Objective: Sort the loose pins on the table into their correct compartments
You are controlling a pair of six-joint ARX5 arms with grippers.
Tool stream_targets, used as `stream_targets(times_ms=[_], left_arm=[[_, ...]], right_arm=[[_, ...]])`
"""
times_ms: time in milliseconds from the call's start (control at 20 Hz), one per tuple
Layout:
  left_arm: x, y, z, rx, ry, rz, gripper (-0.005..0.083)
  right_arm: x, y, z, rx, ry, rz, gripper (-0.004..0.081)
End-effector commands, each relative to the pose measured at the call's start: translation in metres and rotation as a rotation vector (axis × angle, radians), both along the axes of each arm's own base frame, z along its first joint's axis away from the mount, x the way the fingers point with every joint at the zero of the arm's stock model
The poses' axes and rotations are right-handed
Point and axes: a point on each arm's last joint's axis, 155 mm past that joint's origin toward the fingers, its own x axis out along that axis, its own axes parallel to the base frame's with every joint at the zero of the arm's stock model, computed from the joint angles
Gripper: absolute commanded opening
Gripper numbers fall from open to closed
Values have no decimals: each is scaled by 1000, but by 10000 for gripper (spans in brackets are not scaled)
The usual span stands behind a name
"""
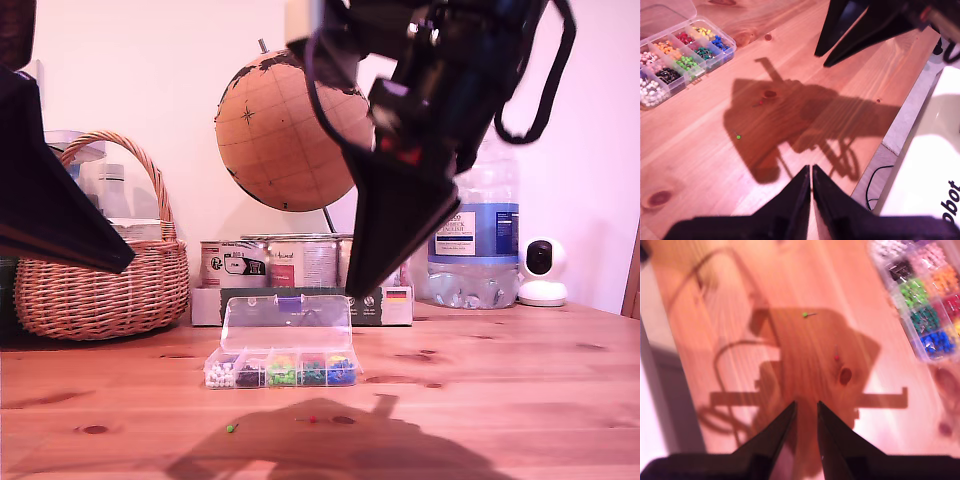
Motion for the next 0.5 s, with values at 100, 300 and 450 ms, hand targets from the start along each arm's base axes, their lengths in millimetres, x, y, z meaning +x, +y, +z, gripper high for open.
stream_targets(times_ms=[100, 300, 450], left_arm=[[-1, 0, -4, 2, 9, -1, -21], [-1, 0, -4, 2, 9, -1, -21], [-1, 0, -4, 2, 9, 0, -22]], right_arm=[[5, 13, -8, -4, -3, 34, 144], [19, 25, -13, -20, 4, 35, 144], [24, 30, -23, -61, 44, 40, 144]])
